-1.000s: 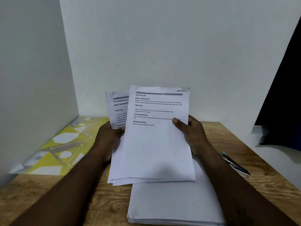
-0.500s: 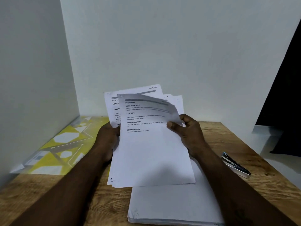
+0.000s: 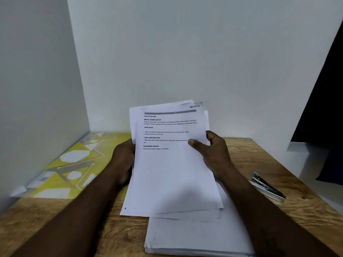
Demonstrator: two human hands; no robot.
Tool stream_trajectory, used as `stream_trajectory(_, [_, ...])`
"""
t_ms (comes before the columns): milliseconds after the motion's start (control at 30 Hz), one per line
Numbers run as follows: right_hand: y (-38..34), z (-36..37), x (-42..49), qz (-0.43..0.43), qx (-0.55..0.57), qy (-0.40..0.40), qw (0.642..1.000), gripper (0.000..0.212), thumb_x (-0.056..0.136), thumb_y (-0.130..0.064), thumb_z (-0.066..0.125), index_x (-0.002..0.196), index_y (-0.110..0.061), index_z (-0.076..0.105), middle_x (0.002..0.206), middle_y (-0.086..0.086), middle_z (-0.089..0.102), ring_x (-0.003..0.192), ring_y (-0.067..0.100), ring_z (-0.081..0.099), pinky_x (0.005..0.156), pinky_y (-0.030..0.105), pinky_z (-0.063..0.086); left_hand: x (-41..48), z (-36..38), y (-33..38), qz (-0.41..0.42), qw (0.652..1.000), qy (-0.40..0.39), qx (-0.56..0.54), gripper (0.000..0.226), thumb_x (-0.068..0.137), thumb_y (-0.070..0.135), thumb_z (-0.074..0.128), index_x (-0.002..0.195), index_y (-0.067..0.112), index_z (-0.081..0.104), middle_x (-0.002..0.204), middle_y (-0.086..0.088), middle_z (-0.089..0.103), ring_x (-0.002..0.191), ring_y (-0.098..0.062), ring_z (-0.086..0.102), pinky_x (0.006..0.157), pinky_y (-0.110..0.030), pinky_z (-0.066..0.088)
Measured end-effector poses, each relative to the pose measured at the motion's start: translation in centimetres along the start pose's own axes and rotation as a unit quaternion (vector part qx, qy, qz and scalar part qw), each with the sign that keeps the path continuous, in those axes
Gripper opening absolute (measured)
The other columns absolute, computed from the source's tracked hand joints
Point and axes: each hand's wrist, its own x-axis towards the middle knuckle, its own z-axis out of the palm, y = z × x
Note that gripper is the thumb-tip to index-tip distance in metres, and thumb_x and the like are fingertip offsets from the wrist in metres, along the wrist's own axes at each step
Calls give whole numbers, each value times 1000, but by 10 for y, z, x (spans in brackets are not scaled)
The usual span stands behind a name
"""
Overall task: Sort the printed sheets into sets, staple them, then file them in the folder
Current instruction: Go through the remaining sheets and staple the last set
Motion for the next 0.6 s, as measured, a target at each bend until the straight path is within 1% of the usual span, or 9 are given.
stream_trajectory(100, [2,0,0,-4,-26,10,1000,25,82,-19,89,104,-19,78,105,4,81,103,35,76,95,60,60,-1,-1,-1,5,1000,-6,-22,29,104,9,51,107,7,79,110,-16,79,85,-31,77,80,-42,61])
stream_trajectory(133, [3,0,0,-5,-36,14,999,25,81,-21,90,103,-19,78,103,3,81,102,35,76,94,60,60,-1,0,-1,5,999,-19,-44,30,108,19,51,112,9,79,113,-14,79,90,-29,78,82,-41,60])
stream_trajectory(200, [3,0,0,-7,-53,22,998,23,81,-22,90,100,-19,78,101,1,81,100,33,77,93,59,61,1,2,0,-4,993,-62,-103,50,110,52,43,126,16,74,122,-8,77,108,-28,76,94,-45,57])
stream_trajectory(267, [2,1,-1,-3,-66,31,997,24,80,-22,92,98,-19,77,98,-1,81,96,30,77,90,56,62,1,3,2,-5,989,-79,-121,61,104,66,37,131,22,70,124,-3,77,113,-26,74,94,-44,56])
stream_trajectory(333, [3,3,-2,-5,-77,38,996,26,78,-22,93,96,-19,75,96,-2,81,94,26,78,88,54,63,2,3,-2,14,991,-97,-86,46,106,52,49,130,18,70,125,-8,76,111,-27,75,92,-44,57])
stream_trajectory(367, [3,3,-2,-8,-78,37,996,26,78,-22,94,95,-19,74,96,-2,81,93,25,78,87,52,64,3,3,-4,31,993,-103,-58,36,105,37,59,131,13,69,127,-11,75,111,-30,75,93,-45,58])
stream_trajectory(433, [3,3,-2,-13,-56,28,998,29,78,-26,94,96,-20,72,101,0,81,97,27,78,89,51,64,12,-1,-13,61,994,-90,-22,33,101,12,65,133,8,67,130,-13,73,113,-32,74,90,-43,61])
stream_trajectory(533, [1,5,0,-21,6,31,999,25,87,-34,86,100,-20,70,108,-4,79,106,21,74,96,44,59,18,-4,-16,76,994,-73,-40,34,104,2,57,136,9,64,130,-7,74,114,-24,74,85,-33,62])
stream_trajectory(600, [-2,6,3,-28,46,54,997,4,100,-22,72,99,-20,69,99,-12,74,96,5,69,91,29,53,19,-6,-15,71,994,-73,-40,33,105,5,56,137,10,64,129,-6,74,115,-26,73,90,-39,61])
